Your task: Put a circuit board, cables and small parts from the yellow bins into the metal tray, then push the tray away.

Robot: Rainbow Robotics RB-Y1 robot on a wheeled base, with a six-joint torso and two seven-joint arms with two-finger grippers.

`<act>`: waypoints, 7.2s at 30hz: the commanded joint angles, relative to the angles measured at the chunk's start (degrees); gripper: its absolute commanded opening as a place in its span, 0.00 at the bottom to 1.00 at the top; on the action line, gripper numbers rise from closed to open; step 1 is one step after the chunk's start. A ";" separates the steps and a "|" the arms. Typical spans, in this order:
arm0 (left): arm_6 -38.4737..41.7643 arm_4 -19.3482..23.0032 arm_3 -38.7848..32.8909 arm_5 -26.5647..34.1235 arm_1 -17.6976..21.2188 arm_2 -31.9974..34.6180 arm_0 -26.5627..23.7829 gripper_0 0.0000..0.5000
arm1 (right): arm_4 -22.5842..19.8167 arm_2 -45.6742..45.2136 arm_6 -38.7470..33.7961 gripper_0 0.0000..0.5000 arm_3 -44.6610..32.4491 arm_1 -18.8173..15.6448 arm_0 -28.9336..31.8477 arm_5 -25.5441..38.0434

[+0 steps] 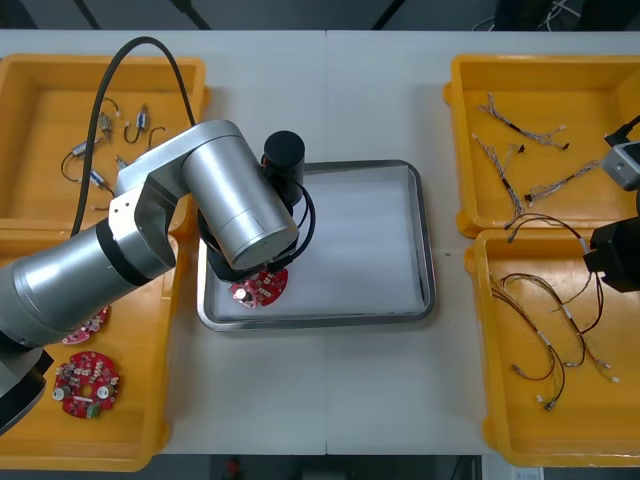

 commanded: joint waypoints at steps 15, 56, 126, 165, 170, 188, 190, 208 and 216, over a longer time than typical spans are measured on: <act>-2.98 4.68 -2.34 0.82 2.16 0.77 -6.31 1.00 | 0.51 1.51 2.32 0.00 -0.37 0.01 -0.13 0.19; -38.66 43.71 -3.13 11.90 34.50 22.30 -11.76 1.00 | 2.53 56.44 13.31 0.00 12.20 4.75 -43.73 -10.14; -121.46 24.63 38.62 -35.56 26.94 9.91 -12.20 1.00 | 0.69 43.52 -9.98 1.00 25.12 4.67 -44.25 -9.79; -120.93 23.40 53.20 -41.45 19.38 5.25 -13.43 0.54 | 7.37 26.82 -59.99 1.00 54.30 -4.30 -43.37 -6.36; -121.28 24.55 54.26 -41.98 19.38 5.25 -13.43 0.13 | 8.33 26.91 -59.03 1.00 62.83 -4.21 -45.40 -10.58; -121.46 27.36 54.61 -43.03 19.82 4.90 -15.28 0.00 | 13.25 26.91 -50.24 1.00 78.21 -0.52 -45.66 -24.73; -121.54 27.62 54.61 -43.03 20.09 4.90 -16.16 0.00 | 13.34 26.91 -49.89 1.00 79.35 -0.08 -45.66 -25.96; -122.16 28.50 51.01 -25.37 24.75 13.43 -21.60 0.00 | 16.33 29.63 -47.86 1.00 87.17 4.40 -45.66 -35.54; -120.49 28.76 46.61 -14.38 26.15 21.34 -21.60 0.00 | 16.68 30.51 -47.69 1.00 88.58 5.46 -45.57 -37.12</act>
